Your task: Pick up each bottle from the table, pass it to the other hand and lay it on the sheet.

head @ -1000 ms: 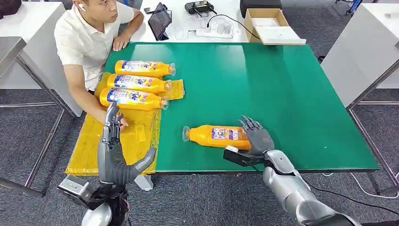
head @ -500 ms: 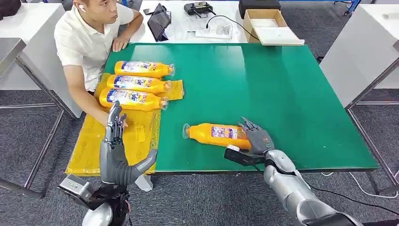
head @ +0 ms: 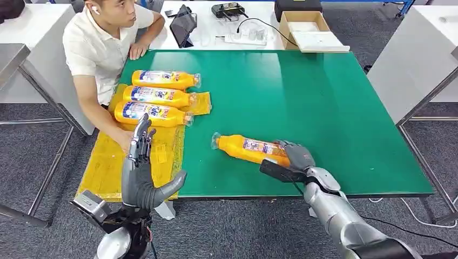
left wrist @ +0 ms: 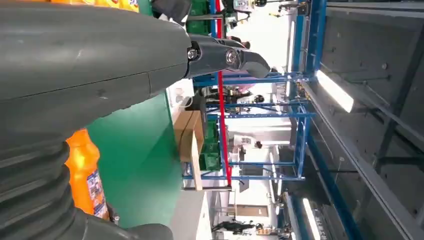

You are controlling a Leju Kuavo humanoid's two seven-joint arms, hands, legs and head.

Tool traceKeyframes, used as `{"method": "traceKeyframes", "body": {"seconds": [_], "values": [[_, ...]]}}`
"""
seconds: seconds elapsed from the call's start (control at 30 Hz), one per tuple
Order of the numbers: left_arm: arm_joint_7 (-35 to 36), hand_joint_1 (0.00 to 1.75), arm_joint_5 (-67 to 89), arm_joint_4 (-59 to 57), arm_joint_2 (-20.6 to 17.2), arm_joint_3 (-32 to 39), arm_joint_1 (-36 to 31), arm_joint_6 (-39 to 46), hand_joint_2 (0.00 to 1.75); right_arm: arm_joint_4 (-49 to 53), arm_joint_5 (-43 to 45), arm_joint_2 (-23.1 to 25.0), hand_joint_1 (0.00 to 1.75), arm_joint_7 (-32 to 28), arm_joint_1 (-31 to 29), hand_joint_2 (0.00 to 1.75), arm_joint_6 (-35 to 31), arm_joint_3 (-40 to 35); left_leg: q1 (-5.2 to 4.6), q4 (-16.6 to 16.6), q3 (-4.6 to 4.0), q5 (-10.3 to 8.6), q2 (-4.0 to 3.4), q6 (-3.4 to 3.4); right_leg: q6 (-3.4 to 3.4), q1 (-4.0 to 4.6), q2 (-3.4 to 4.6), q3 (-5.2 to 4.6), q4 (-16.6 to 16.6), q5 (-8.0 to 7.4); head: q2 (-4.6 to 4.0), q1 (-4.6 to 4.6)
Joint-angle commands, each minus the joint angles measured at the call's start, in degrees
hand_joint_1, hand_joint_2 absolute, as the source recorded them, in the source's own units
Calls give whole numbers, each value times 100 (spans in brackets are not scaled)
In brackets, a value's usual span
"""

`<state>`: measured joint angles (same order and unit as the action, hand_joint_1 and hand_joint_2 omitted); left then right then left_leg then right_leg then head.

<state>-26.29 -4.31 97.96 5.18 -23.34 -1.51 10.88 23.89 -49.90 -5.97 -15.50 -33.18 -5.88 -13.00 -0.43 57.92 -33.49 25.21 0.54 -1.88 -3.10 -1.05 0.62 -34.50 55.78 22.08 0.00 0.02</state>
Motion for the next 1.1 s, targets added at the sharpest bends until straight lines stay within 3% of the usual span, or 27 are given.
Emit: {"method": "traceKeyframes", "body": {"seconds": [0.03, 0.17, 0.27, 0.43, 0.53, 0.7, 0.87, 1.07, 1.1], "values": [[28, 0, -15, -367, -155, -110, -196, -7, 175, -572, 41, 37, 175, -43, 381, 175, 236, 170, 12, -14, 16, -3, 22, 13, 14, 13, -30, 30, -19, 3, -2, 0], [53, 0, -94, -315, -85, 39, -39, 106, 175, -156, 739, 325, 175, -1173, 539, 175, 77, 599, 11, -12, 22, 0, 14, 11, 13, 13, -22, 34, -18, 4, 0, 2], [743, 0, -950, -512, 184, 415, 132, 259, 175, 992, 1304, 692, 175, -1887, 972, 175, -106, 634, 12, -12, 21, 4, -5, 12, 14, 13, 1, 31, -16, 0, -2, 4], [699, 0, -1732, -811, 343, 759, 254, 432, 175, 3928, 2150, 1029, 175, -1632, 2045, 175, -1064, -115, 15, -13, 6, 13, -18, 26, 19, 15, 13, 11, -5, 4, 0, 0], [1066, 0, -2642, -957, 426, 1069, 290, 272, 175, 4582, 2467, 1121, 175, -1634, 2232, 175, -1643, -289, 17, -2, -39, 11, -4, 24, 16, 15, 7, -29, 11, 9, 0, -2], [1101, 0, -2775, -1081, 337, 993, 343, 79, 175, 4618, 2645, 1078, 175, -1675, 2267, 175, -1854, -399, 22, -5, -46, 14, 1, 21, 14, 18, 0, -31, 7, 15, 0, 0], [950, 0, -2632, -885, 112, 555, 441, -868, 175, 4240, 2738, 1116, 175, -1846, 2106, 175, -1718, -618, 15, -7, -62, 10, -4, 20, 14, 10, 7, -45, 2, 9, 0, -2], [949, 0, -2600, -895, 106, 532, 445, -915, 175, 4186, 2700, 1187, 175, -1857, 2099, 175, -1750, -668, 13, -6, -65, 10, 2, 20, 14, 9, 1, -48, 2, 9, 0, 0], [965, 0, -2552, -930, 78, 486, 433, -1090, 175, 4081, 2770, 1173, 175, -1857, 2062, 175, -1388, -833, 16, -7, -56, 14, 0, 25, 19, 13, 0, -41, 3, 14, 0, 0]]}}
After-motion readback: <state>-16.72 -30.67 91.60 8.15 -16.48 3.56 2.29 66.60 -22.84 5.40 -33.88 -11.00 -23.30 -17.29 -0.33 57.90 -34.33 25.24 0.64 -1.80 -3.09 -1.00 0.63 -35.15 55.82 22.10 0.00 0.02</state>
